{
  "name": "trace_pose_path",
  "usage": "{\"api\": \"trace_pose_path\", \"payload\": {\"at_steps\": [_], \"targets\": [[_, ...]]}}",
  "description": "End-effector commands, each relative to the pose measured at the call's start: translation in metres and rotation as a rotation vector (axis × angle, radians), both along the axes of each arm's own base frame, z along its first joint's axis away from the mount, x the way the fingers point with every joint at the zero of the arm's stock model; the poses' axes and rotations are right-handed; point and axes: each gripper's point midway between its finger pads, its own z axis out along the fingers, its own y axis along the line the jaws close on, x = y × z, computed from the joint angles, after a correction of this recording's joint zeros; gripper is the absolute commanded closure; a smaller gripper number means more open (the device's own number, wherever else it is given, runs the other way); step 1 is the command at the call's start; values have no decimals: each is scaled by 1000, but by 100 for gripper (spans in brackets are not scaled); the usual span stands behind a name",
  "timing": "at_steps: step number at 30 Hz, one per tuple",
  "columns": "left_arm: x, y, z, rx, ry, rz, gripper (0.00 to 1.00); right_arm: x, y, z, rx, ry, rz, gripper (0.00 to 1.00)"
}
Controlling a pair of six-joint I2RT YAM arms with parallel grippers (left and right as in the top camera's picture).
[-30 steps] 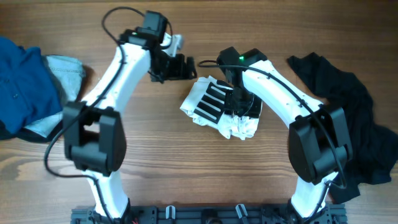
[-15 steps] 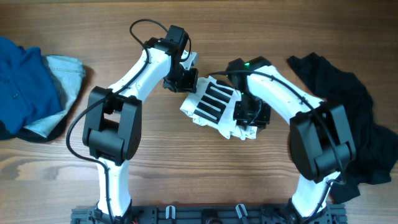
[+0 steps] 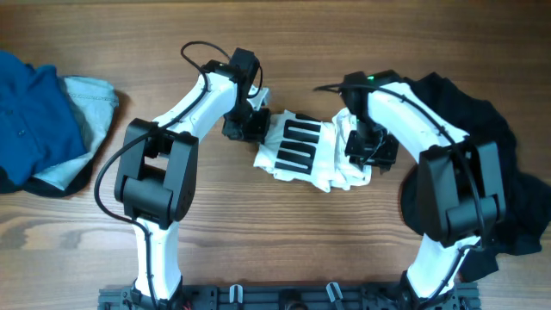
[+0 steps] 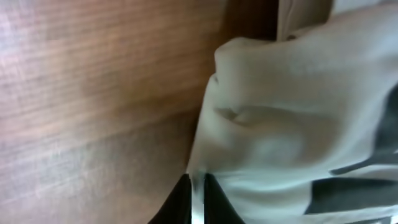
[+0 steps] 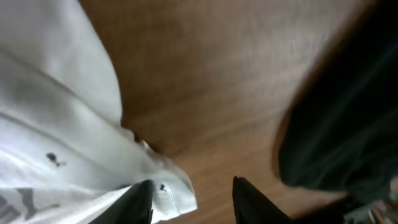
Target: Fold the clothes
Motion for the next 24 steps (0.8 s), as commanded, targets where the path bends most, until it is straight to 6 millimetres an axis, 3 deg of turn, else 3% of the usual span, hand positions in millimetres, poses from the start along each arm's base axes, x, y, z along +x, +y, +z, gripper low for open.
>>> {"api": "trace_pose_path", "payload": {"at_steps": [1, 3, 6, 7, 8, 10, 11, 14, 17, 19, 24], "targets": [[-24, 9, 1, 48, 120, 86, 95, 10, 19, 0, 142, -24, 155, 55], [-24, 9, 13, 42, 105, 87, 94, 15, 39, -2, 271, -35, 249, 55], [7, 8, 52, -13, -87, 100, 91, 19, 45, 4, 307, -65, 247, 55], [25, 10, 68, -27, -188, 112, 81, 24, 45, 11, 303, -108, 219, 55], [41, 10, 80, -44, -271, 122, 60, 28, 45, 16, 301, -135, 203, 55], [82, 4, 105, -104, -464, 143, 29, 37, 48, 44, 315, -250, 156, 55], [94, 1, 110, -125, -515, 144, 26, 38, 49, 56, 322, -287, 146, 52], [106, -22, 96, -208, -530, 89, 24, 28, 47, 73, 324, -297, 120, 45], [97, -38, 68, -235, -461, 41, 24, 15, 47, 69, 324, -249, 50, 45], [85, -50, 45, -234, -412, -23, 24, 4, 64, 64, 410, -206, 43, 43], [61, -45, 2, -129, -298, -58, 26, -17, 82, 41, 521, -138, 31, 48]]}}
